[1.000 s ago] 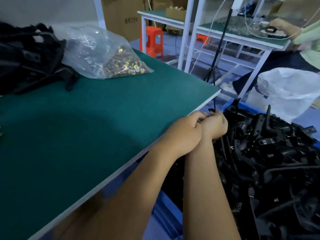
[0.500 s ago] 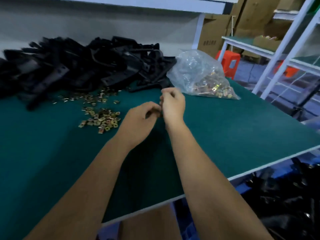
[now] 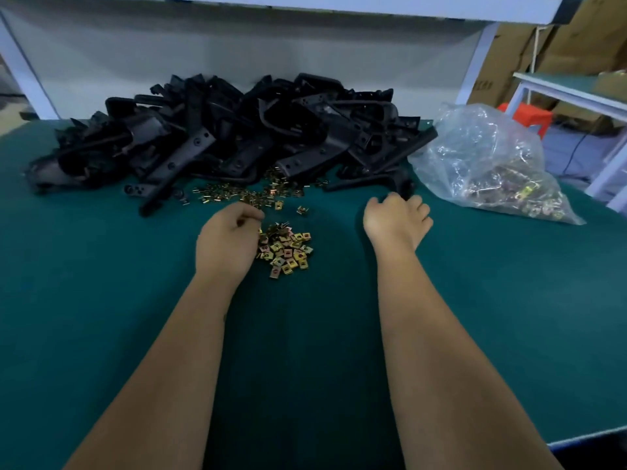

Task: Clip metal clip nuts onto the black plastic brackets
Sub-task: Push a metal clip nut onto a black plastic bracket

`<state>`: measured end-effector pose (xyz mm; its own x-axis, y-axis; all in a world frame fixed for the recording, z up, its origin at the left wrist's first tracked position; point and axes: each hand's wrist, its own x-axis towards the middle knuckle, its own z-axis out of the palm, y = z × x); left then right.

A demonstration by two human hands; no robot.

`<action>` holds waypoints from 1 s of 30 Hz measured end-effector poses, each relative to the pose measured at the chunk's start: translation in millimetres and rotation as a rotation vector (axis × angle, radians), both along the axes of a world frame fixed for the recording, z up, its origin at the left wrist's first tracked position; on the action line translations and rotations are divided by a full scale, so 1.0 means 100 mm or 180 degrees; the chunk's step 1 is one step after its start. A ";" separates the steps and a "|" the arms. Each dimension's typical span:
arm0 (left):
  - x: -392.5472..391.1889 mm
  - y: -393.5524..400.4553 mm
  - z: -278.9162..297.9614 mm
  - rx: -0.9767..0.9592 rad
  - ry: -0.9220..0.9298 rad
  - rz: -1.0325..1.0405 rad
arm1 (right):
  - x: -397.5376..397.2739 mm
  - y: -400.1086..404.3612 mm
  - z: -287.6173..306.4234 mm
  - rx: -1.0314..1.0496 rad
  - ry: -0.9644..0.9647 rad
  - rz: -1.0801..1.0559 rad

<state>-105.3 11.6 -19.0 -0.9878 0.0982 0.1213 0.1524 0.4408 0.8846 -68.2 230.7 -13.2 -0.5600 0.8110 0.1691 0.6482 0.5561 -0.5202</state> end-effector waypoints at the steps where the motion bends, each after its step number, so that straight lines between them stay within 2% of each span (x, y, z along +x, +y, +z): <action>1: 0.02 0.02 0.00 -0.0140 0.0066 -0.0102 | 0.01 0.01 -0.01 -0.0069 0.0400 -0.0073; 3: 0.06 0.06 -0.01 -0.0256 0.0162 -0.0349 | 0.05 0.06 -0.01 -0.0430 0.1389 -0.0216; 7: 0.14 0.13 0.02 -0.0107 0.0077 -0.0653 | 0.10 0.10 0.01 -0.1292 0.2384 -0.0646; 9: 0.13 0.13 0.03 0.0033 -0.0022 -0.0725 | 0.11 0.07 0.05 -0.1755 0.3246 -0.0959; 11: 0.11 0.10 0.07 0.0473 -0.0268 -0.0825 | 0.13 0.02 0.11 -0.1948 0.4088 -0.1105; 14: 0.11 0.10 0.13 0.0796 -0.0477 -0.0846 | 0.08 -0.07 0.15 -0.1993 0.4647 -0.0993; 16: 0.10 0.13 0.13 0.0796 -0.0536 -0.0783 | 0.01 -0.16 0.15 -0.2206 0.4756 -0.0786; 19: 0.08 0.15 0.15 0.0766 -0.0559 -0.0714 | -0.09 -0.31 0.14 -0.2984 0.4804 -0.0375; 23: 0.03 0.18 0.16 0.0691 -0.0602 -0.0821 | -0.17 -0.48 0.14 -0.3851 0.4577 0.0220; 28: -0.06 0.18 0.15 0.1189 -0.0551 -0.0813 | -0.22 -0.71 0.12 -0.3411 0.3910 0.1036; 30: -0.12 0.17 0.20 0.1702 -0.0822 -0.0959 | -0.21 -0.75 0.09 -0.2791 0.3593 0.1351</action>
